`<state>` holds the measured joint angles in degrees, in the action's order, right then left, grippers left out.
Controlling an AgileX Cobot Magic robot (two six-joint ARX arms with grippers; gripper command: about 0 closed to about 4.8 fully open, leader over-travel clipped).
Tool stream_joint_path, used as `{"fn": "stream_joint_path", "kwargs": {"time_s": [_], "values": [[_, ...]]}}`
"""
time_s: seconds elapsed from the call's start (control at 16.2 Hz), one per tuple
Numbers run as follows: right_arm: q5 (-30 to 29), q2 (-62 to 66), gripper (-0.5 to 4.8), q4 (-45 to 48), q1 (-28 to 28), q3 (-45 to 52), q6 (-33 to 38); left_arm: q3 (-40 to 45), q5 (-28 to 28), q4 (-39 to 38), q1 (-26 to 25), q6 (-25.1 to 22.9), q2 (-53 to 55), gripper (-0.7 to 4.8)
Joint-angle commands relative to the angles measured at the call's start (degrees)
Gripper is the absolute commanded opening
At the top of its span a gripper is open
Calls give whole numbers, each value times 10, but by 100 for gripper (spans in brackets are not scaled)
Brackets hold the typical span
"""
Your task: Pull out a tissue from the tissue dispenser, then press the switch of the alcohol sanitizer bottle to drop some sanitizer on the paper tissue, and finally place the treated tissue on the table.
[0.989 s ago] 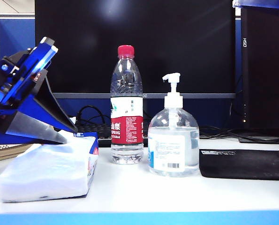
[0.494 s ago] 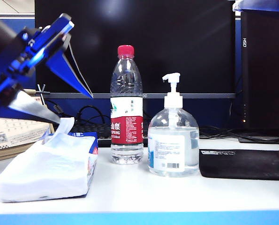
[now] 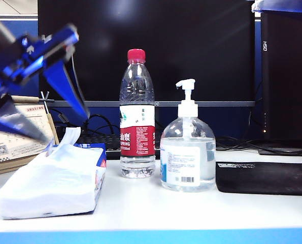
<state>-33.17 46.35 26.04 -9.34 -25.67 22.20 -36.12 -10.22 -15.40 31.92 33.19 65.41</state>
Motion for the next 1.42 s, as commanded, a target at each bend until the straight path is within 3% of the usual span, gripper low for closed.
{"fn": "stream_joint_path", "kwargs": {"time_s": [0.06,0.62,0.68,0.8,1.11,1.17,1.42], "values": [[-2,-1,121,7,-1,-1,-1,-3,1,29,0,-2,2,366],[-2,-1,121,-7,-1,-1,-2,-3,-15,50,0,-13,56,364],[-2,-1,121,-8,-1,1,-2,-3,-14,53,0,-13,56,344],[0,-1,121,-9,-1,1,-7,-3,-16,52,0,-13,56,207],[0,-1,121,-10,-1,1,-12,-3,-15,53,0,-17,56,18],[0,-1,121,-10,0,1,-12,-3,-16,54,0,-30,56,-6],[2,0,121,-11,0,1,-13,-28,-15,70,0,-73,42,-6]]}}
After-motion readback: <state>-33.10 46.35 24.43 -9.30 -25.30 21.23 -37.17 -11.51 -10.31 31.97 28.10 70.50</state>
